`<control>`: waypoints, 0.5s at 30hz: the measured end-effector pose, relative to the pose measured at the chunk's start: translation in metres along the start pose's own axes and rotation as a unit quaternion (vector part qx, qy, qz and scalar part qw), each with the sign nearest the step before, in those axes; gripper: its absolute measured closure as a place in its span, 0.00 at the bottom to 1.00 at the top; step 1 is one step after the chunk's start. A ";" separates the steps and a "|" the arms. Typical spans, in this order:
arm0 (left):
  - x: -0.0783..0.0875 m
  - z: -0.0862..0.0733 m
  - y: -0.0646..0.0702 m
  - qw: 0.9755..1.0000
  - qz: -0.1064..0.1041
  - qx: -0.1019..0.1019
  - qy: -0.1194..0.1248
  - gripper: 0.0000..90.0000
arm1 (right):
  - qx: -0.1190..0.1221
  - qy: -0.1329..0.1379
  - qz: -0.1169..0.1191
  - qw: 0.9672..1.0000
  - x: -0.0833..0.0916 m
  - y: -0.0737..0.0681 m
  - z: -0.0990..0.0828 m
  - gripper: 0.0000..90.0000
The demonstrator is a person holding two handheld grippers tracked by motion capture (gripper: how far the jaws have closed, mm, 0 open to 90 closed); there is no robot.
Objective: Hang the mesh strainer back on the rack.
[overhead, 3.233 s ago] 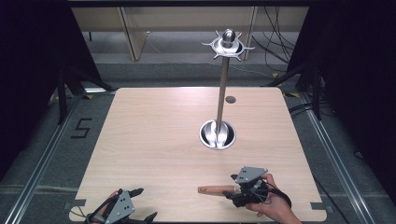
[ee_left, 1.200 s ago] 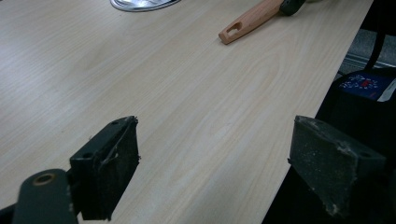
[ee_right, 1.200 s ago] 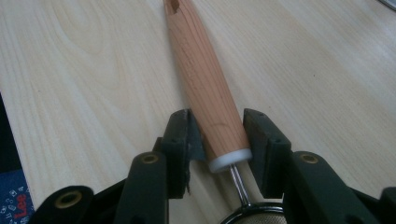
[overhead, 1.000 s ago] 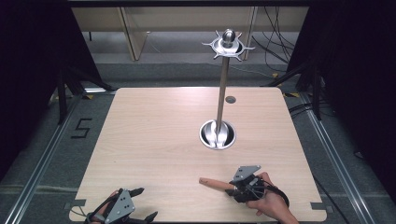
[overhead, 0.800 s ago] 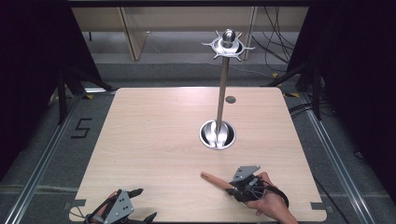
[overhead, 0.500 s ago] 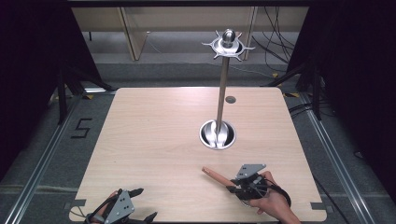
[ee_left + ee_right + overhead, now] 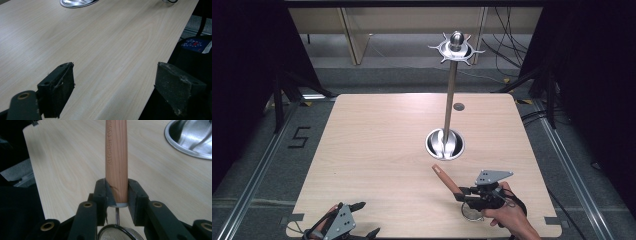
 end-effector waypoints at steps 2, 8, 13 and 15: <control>0.000 0.000 0.000 1.000 0.000 0.001 -0.001 0.17 | -0.005 0.010 0.010 1.000 0.000 -0.002 0.002 0.80; 0.000 0.000 0.001 1.000 0.001 0.010 0.007 0.17 | 0.007 0.060 0.037 0.998 0.003 -0.002 0.011 0.80; 0.000 0.000 0.001 1.000 0.000 0.010 0.002 0.17 | -0.009 0.097 0.065 0.993 0.008 -0.009 0.020 0.80; 0.000 0.000 0.000 1.000 0.000 0.004 0.003 0.17 | -0.012 0.094 0.060 0.994 0.009 -0.008 0.020 0.80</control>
Point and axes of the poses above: each handheld gripper's, and its own axes: x roughly backward along the jaws, z roughly out of its top, y roughly to its right, the point moved 5 cm from there along -x, roughly forward along the jaws, and after that the axes turned 15 degrees about z, right-handed, at the moved point
